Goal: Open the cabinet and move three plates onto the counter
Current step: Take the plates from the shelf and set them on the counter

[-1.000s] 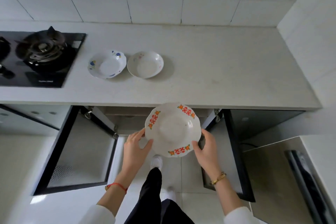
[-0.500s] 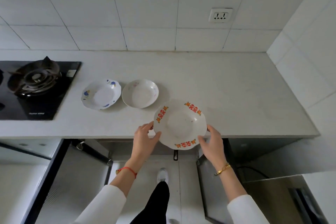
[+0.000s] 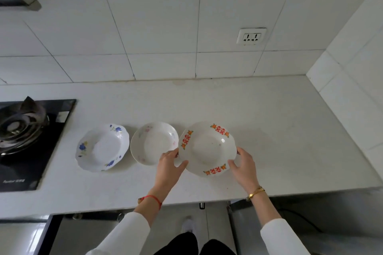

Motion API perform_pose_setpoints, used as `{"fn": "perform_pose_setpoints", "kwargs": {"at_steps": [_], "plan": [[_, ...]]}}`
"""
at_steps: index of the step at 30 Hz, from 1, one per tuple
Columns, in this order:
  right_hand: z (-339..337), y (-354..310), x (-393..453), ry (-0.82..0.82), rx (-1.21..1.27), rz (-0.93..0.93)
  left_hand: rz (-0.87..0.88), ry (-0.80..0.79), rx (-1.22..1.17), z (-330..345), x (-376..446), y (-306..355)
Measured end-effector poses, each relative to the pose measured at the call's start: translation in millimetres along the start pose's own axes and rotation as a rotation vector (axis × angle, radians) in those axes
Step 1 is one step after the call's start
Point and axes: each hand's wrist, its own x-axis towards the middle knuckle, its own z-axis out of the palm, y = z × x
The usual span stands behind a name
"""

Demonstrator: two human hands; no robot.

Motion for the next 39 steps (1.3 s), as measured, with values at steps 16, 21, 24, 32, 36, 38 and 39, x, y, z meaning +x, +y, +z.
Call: {"fn": "perform_pose_setpoints", "kwargs": {"at_steps": [16, 21, 24, 32, 36, 38, 39], "plan": [[11.4, 28.9, 58.7, -0.111, -0.093, 0.090, -0.172, -0.075, 0.167, 28.2, 35.5, -5.8], [9.8, 31.5, 68.5, -0.127, -0.113, 0.084, -0.185, -0.050, 0.280, 35.2, 41.6, -0.4], [9.6, 31.3, 72.9, -0.124, -0.138, 0.073, -0.193, -0.050, 0.323, 37.7, 43.9, 2.8], [11.0, 30.7, 77.7, -0.143, -0.172, 0.065, -0.207, -0.053, 0.411, 43.1, 46.7, 4.3], [10.4, 31.7, 77.4, -0.146, -0.163, 0.069, -0.213, -0.046, 0.418, 45.1, 45.7, 5.0], [9.9, 32.2, 77.7, -0.165, -0.164, 0.074, -0.218, -0.047, 0.424, 46.0, 45.5, 5.2], [10.3, 33.3, 77.5, -0.169, -0.165, 0.073, -0.220, -0.046, 0.430, 46.6, 45.1, 5.5]]}}
